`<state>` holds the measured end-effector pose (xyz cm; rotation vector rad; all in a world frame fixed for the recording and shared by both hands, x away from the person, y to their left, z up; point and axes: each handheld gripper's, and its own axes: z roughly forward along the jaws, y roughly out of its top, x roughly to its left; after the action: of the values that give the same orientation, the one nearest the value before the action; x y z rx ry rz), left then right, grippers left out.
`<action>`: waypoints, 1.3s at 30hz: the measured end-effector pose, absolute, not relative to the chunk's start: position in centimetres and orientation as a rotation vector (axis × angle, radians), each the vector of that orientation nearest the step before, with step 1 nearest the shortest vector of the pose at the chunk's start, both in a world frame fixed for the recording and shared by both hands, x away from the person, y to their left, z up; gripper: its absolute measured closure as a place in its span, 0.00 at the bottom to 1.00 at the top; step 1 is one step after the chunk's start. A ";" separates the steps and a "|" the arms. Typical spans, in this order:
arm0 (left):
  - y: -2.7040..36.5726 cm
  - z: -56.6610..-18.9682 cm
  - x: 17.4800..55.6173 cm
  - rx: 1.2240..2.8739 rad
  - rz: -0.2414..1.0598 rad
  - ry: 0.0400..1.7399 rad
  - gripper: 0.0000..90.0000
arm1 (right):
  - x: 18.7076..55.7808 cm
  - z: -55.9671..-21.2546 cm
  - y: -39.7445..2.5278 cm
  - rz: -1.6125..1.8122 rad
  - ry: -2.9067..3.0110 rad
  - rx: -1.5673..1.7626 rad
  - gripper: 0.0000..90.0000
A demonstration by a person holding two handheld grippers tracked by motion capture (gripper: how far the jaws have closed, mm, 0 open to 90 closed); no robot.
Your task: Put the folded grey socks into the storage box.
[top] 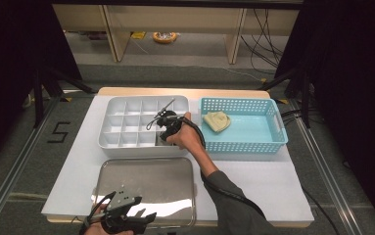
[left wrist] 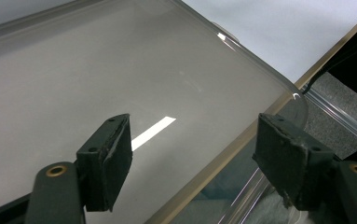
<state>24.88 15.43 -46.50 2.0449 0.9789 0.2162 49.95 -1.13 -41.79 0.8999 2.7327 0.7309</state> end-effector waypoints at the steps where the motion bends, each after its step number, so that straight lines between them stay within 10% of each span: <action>1: 15.4 -46.5 24.9 2.041 0.217 0.981 0.30 | 50.0 -42.2 -0.9 0.710 2.746 0.906 0.89; 21: 15.6 -46.3 24.9 2.038 0.210 0.986 0.30 | 49.5 -38.1 -5.4 0.945 2.601 1.077 0.52; 39: 15.6 -46.4 25.0 2.030 0.214 0.991 0.29 | 50.2 -36.6 -13.4 0.995 2.444 1.233 0.41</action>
<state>24.98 15.55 -46.44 2.0305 0.9906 0.2135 50.18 -13.42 -36.56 1.2328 2.4442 0.9949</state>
